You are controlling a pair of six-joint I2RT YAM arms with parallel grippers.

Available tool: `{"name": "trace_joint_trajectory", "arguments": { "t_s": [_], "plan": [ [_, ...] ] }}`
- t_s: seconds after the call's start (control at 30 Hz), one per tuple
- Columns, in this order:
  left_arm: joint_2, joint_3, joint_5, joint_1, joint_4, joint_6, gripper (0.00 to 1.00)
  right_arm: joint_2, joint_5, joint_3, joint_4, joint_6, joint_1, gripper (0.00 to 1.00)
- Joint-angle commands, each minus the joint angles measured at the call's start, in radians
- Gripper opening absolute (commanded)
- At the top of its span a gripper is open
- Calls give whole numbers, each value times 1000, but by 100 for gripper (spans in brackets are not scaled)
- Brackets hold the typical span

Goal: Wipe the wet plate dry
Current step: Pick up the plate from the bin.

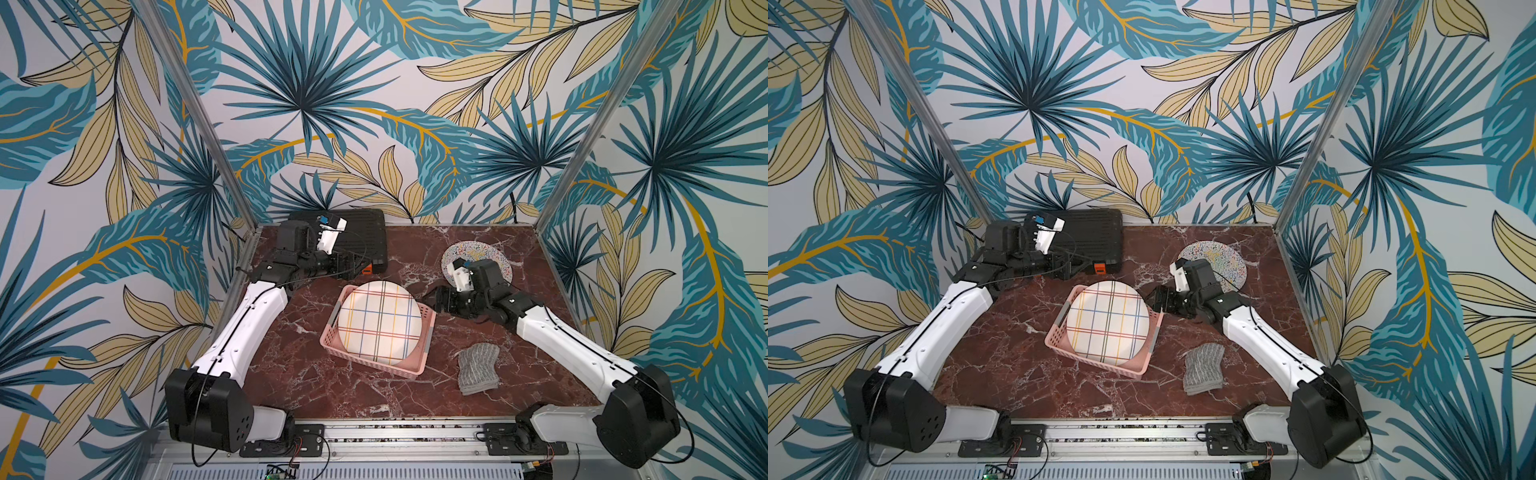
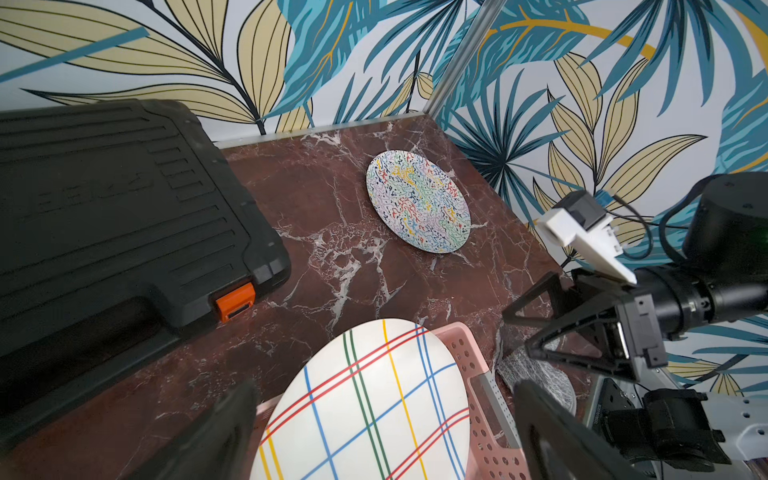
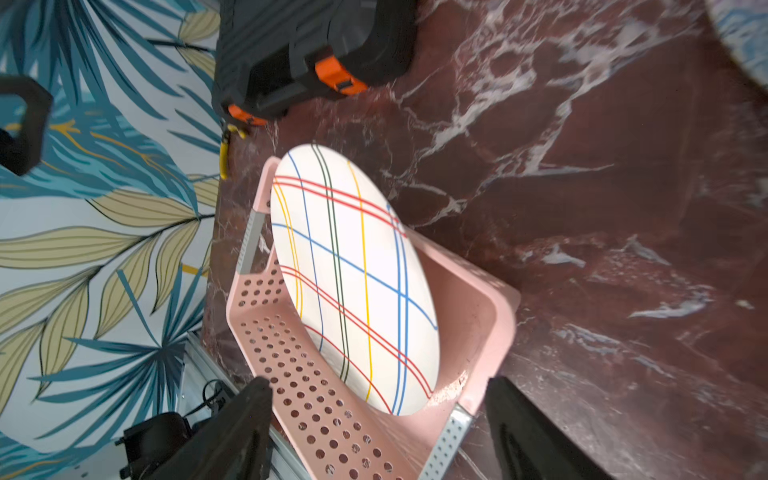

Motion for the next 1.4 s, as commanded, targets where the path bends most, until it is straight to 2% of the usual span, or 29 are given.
{"name": "trace_joint_trajectory", "arguments": {
  "t_s": [0.0,0.1,0.23,0.43,0.57,0.67,0.77,0.87,1.0,1.2,1.37],
  "plan": [
    [-10,-7,4,4,9,23,100,76,30,7,-47,-91,60,81],
    [-5,-7,6,4,6,25,100,134,71,39,-45,-109,108,81],
    [-4,-7,7,4,4,32,100,204,105,77,-54,-128,122,81],
    [1,3,18,3,0,25,100,304,241,166,-119,-159,153,81],
    [10,21,22,4,-17,25,100,352,256,190,-98,-160,165,81],
    [12,23,24,2,-18,23,100,377,202,188,-39,-159,166,79],
    [11,21,20,3,-18,27,100,380,117,165,49,-146,166,71],
    [7,20,16,3,-19,32,100,373,83,144,120,-132,166,58],
    [3,18,14,3,-20,32,100,354,95,121,183,-124,165,34],
    [-2,12,11,4,-17,32,100,271,131,95,166,-136,166,0],
    [-5,9,3,4,-13,32,100,142,175,91,82,-162,156,0]
  ]
}}
